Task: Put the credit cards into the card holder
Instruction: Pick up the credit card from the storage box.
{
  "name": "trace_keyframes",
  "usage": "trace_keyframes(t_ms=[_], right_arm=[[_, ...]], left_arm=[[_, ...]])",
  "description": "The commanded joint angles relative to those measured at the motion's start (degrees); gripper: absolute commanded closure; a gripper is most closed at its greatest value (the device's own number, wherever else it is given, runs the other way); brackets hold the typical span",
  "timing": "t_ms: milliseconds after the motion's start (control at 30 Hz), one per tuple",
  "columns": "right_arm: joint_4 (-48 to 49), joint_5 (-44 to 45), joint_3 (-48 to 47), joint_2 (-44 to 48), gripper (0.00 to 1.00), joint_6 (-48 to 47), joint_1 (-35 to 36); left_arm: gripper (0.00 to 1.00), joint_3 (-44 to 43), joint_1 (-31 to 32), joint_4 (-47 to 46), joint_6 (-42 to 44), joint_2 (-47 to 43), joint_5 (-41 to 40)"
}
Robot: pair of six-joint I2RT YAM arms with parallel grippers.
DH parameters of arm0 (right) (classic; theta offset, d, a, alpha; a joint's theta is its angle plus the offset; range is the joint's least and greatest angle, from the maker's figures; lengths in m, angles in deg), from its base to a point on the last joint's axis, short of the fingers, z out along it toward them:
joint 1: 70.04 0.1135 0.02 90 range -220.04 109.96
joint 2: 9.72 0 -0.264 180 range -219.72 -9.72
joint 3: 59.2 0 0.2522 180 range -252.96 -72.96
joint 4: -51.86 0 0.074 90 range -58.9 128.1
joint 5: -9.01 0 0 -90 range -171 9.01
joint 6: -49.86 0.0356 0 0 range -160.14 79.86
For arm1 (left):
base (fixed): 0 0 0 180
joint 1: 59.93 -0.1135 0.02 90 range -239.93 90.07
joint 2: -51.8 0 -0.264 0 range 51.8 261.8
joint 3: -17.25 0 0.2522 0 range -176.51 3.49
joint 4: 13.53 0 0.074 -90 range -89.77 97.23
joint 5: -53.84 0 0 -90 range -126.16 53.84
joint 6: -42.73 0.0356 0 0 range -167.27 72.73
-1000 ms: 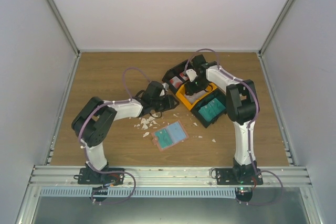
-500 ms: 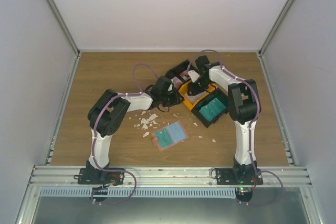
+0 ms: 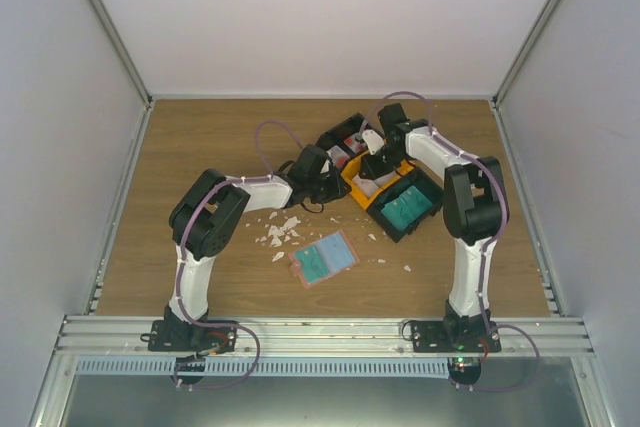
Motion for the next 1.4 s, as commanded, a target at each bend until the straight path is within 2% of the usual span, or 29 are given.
trace_keyframes(t_ms=[0,500,667,733,933,1133,1233,1367], right_arm=[[-2.65,-3.55,2.08,2.37,0.81,1.03,1.12],[-0.87,-3.32,7.39,5.88,0.80,1.05,1.95],[1.19,1.53,5.76,6.91,0.97,3.04,2.05],[2.01,3.05,4.89,8.05,0.99,3.81,2.04],[3.32,7.32,2.73,12.60,0.99,6.32,2.06],[4.45,8.57,4.50,20.44,1.00,9.57,1.97],[5.54,6.85,6.93,25.22,1.00,12.19,1.87],[9.31,0.27,12.79,33.38,0.99,16.63,1.90]], left_arm=[[0.78,-1.12,0.75,-1.54,0.86,2.21,-1.56],[0.78,-1.15,0.93,-0.92,0.82,2.08,-2.61],[0.77,-1.13,0.93,-0.73,1.81,1.03,-2.64],[0.76,-1.05,0.93,-0.61,2.27,0.41,-2.64],[0.68,0.39,0.93,-0.13,3.99,-3.79,-4.15],[0.56,3.60,1.26,-0.56,5.24,-11.25,-5.88],[0.49,6.36,1.58,-2.04,5.53,-15.92,-5.95],[0.40,11.63,2.00,-5.45,5.25,-24.46,-3.85]])
